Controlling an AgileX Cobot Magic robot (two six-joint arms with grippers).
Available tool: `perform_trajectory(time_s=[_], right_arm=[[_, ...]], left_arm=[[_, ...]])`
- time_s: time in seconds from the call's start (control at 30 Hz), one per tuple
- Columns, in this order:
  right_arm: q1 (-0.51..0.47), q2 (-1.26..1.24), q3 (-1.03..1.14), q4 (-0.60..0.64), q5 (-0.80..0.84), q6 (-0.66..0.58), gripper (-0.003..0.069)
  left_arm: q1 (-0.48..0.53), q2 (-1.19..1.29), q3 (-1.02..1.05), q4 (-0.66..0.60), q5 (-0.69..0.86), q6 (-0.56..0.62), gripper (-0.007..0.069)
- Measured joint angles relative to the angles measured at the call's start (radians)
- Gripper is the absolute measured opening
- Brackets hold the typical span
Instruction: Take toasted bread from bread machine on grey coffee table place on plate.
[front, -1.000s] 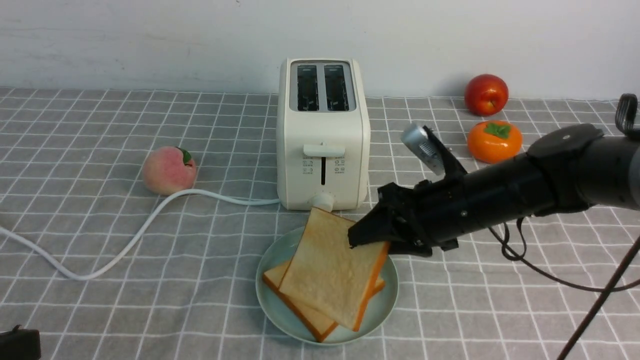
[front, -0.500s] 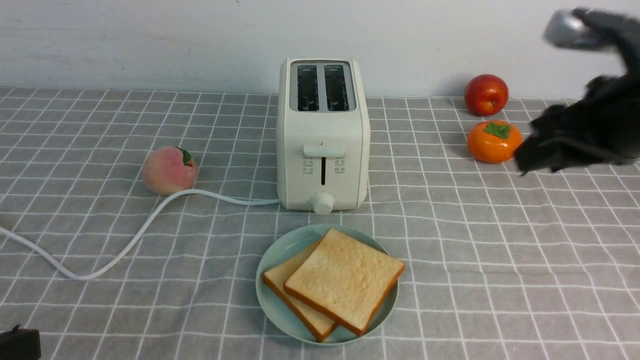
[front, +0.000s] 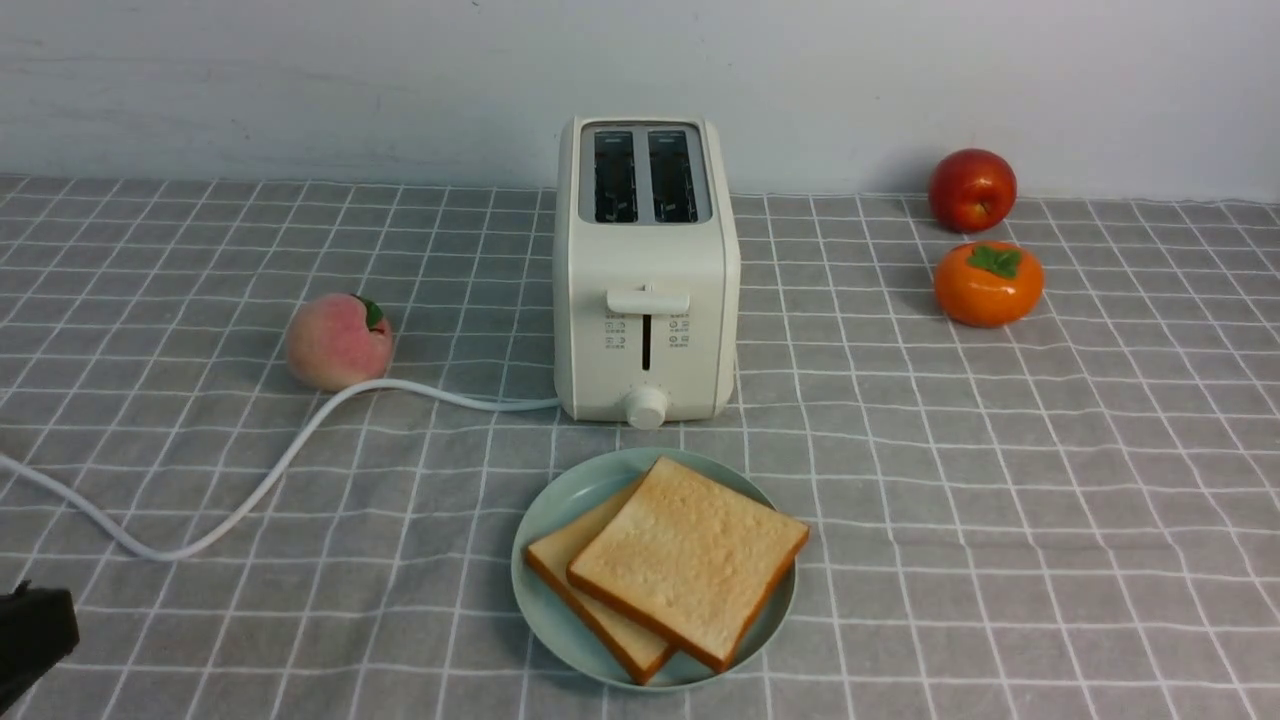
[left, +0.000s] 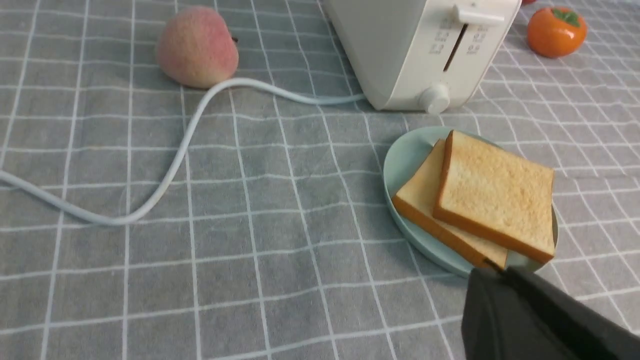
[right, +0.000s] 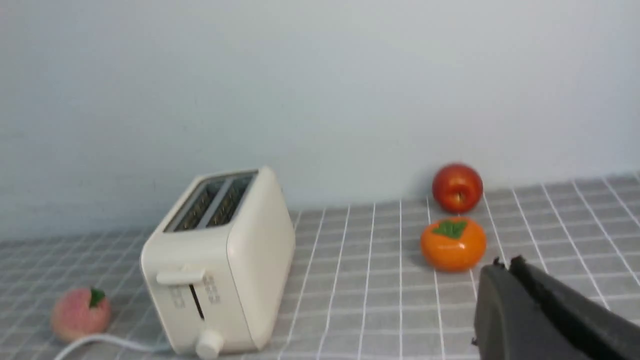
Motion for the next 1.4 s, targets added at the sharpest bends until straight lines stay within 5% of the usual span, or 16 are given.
perform_trajectory(time_s=[0.2,0.97,1.4], right_arm=[[-0.001,-0.209,0.267,-0.007,-0.213,0.001,0.0005],[-0.001,-0.209,0.279,-0.025,-0.254,0.001,0.0039],[-0.001,-0.209,0.279,-0.025,-0.254,0.001,0.0061]], left_arm=[[0.000,-0.001,0.000,-0.015,-0.069,0.000,-0.0014],[0.000,-0.001,0.017,0.046,-0.069,0.000,-0.0003],[0.161,-0.358,0.507,0.056,-0.296,0.000,0.0004]])
